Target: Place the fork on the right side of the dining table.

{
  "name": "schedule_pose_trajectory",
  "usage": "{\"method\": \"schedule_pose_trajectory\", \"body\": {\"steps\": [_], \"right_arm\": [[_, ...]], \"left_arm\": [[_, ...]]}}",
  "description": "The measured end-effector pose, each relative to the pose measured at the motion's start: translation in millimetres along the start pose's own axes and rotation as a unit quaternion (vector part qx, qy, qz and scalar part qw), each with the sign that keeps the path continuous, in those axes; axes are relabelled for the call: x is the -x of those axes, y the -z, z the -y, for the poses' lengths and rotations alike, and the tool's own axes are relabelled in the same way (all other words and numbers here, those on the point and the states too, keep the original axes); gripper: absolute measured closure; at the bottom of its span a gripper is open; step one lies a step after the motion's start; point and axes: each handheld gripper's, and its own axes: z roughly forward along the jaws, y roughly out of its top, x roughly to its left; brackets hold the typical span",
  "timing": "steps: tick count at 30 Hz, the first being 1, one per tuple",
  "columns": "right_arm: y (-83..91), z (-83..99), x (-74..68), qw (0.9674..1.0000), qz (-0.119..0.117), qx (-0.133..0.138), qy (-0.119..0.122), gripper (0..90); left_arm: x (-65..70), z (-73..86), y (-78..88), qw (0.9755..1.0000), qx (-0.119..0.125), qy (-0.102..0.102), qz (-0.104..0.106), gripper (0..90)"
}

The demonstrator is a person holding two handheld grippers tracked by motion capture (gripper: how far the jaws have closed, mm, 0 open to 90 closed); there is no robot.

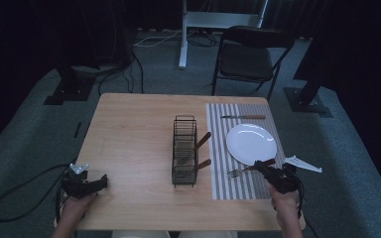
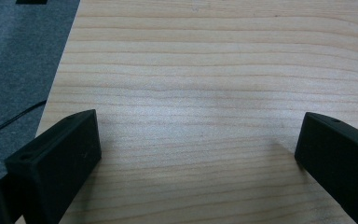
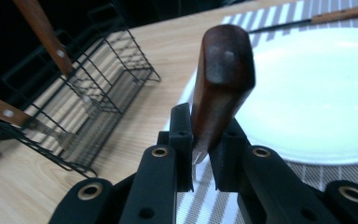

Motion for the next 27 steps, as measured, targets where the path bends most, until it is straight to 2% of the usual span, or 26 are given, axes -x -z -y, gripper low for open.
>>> {"method": "schedule_pose_trajectory", "body": {"steps": [2,15,18,20,21,27], "right_arm": [[0.1,2.6,1.8,1.0000,0.003,0.003,-0.004,80.7],[5.3,17.5,23.4,0.9979,-0.014,0.019,-0.061,80.1],[5.2,21.9,32.6,0.9958,-0.020,0.023,-0.086,79.5],[5.2,23.0,34.2,0.9955,-0.019,0.023,-0.089,79.1],[4.8,25.0,37.4,0.9956,-0.011,0.022,-0.091,77.0],[3.0,28.8,43.0,0.9951,0.006,0.015,-0.097,71.7]], "left_arm": [[0.0,0.0,0.0,1.0000,0.000,0.000,0.000,0.6],[0.0,0.0,0.0,1.0000,0.000,0.000,0.000,0.6],[0.0,0.0,0.0,1.0000,0.000,0.000,0.000,0.6],[0.0,0.0,0.0,1.0000,0.000,0.000,0.000,0.6],[0.0,0.0,0.0,1.0000,0.000,0.000,0.000,0.6],[0.0,0.0,0.0,1.0000,0.000,0.000,0.000,0.6]]}}
